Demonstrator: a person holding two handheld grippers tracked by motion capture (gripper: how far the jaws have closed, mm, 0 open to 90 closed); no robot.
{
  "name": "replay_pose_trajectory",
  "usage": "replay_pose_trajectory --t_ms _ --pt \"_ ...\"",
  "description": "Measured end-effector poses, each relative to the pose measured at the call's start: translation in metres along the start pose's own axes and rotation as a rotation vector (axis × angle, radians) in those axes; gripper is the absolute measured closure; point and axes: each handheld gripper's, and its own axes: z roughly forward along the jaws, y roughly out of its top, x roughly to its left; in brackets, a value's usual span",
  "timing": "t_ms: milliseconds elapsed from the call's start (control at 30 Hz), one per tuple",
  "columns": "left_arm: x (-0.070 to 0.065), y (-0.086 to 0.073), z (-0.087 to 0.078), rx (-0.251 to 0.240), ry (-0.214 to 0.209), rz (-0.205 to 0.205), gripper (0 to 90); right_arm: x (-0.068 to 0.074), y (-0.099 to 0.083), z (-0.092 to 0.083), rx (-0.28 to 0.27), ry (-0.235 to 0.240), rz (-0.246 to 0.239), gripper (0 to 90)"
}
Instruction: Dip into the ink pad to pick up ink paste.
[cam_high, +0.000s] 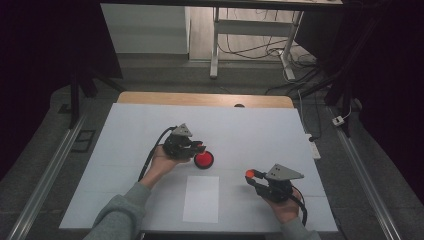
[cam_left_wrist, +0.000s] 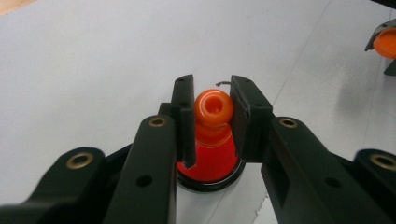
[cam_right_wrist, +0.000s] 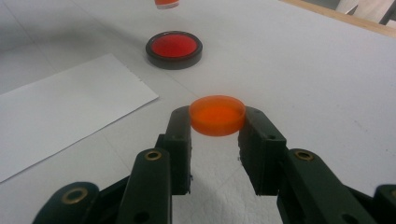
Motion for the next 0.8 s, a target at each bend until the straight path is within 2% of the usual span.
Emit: replay_pose_trajectory --t_ms 367,500,800 --pt "0.003 -0.002 0.007 0.004 -0.009 0.000 72.3 0.000 0.001 0.001 -0.006 -0.005 0.010 64.5" --pt "0.005 -0.002 0.009 0.000 -0.009 -0.006 72.3 0.001 0.000 0.003 0.007 -0.008 0.007 64.5" --pt "0.002 -0.002 0.022 0.029 -0.013 0.009 72.3 0.000 -0.001 0.002 0.006 -0.013 0.011 64.5"
